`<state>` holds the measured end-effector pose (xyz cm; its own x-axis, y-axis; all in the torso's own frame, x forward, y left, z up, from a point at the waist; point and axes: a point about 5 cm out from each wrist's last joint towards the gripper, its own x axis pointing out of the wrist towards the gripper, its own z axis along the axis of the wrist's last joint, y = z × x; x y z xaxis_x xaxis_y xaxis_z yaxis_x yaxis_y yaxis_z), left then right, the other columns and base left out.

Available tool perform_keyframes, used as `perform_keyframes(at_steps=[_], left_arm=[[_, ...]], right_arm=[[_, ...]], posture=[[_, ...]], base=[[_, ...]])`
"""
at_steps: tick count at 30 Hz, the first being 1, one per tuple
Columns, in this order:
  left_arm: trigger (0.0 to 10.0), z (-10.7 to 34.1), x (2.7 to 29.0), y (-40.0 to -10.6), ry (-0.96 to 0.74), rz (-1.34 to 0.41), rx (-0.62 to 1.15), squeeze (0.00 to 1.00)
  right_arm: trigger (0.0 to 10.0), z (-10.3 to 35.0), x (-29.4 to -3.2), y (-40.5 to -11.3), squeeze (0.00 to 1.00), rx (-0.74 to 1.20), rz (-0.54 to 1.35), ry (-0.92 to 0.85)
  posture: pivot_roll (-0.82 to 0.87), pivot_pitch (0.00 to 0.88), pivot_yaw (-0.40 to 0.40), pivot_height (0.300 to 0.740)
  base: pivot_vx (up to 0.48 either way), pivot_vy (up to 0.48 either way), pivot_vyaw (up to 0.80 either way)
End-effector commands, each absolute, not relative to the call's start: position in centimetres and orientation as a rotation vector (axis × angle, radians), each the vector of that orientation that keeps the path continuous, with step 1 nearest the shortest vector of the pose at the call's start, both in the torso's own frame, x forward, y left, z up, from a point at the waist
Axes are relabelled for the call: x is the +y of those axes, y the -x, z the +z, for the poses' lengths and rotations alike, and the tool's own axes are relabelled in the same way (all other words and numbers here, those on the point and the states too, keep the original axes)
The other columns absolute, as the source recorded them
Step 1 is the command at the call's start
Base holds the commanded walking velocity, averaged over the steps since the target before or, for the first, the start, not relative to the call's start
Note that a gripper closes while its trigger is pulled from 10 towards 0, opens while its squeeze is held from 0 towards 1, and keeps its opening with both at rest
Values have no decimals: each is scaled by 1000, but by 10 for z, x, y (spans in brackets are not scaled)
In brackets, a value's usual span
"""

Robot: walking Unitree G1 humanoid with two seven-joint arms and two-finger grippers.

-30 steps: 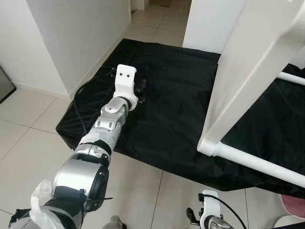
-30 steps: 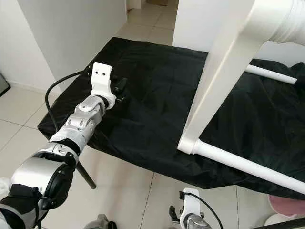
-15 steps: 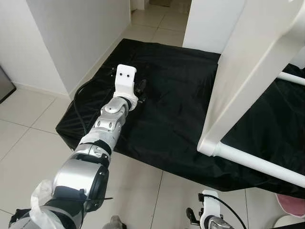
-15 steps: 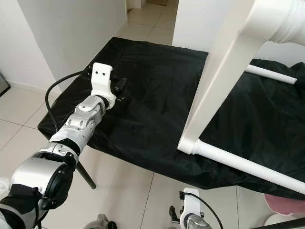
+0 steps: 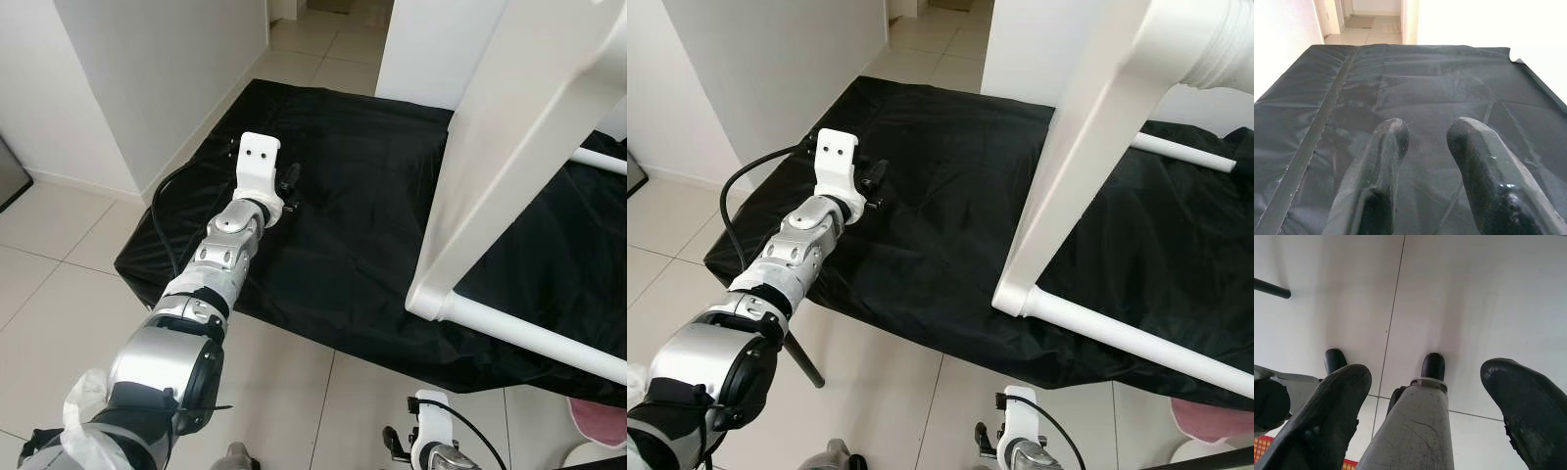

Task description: Building children table

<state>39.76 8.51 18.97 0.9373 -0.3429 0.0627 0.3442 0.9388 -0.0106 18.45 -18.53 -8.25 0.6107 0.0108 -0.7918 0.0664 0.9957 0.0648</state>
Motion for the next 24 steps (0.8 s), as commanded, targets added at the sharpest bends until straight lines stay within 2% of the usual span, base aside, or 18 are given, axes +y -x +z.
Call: perform_keyframes(at_steps=[1,6,8,11,24], left_arm=[[10000,188,85,-397,16,-335,-58,0],[10000,188,86,-397,19,-333,-62,0],[10000,181,106,-369,41,-327,-167,0],[10000,181,113,-354,44,-327,-212,0],[10000,190,113,-354,46,-336,-226,0]], right_arm=[[10000,-86,-186,-178,0,941,-38,-89],[10000,-86,-185,-178,0,942,-37,-90],[10000,-87,-183,-175,0,943,-33,-85],[10000,-88,-183,-174,0,944,-32,-82],[10000,-87,-182,-175,0,941,-31,-80]], posture=[[-5,0,-24,740],[-5,0,0,740],[3,0,0,740],[4,0,0,740],[3,0,0,740]], base=[[0,0,0],[0,0,0],[0,0,0],[0,0,0],[0,0,0]])
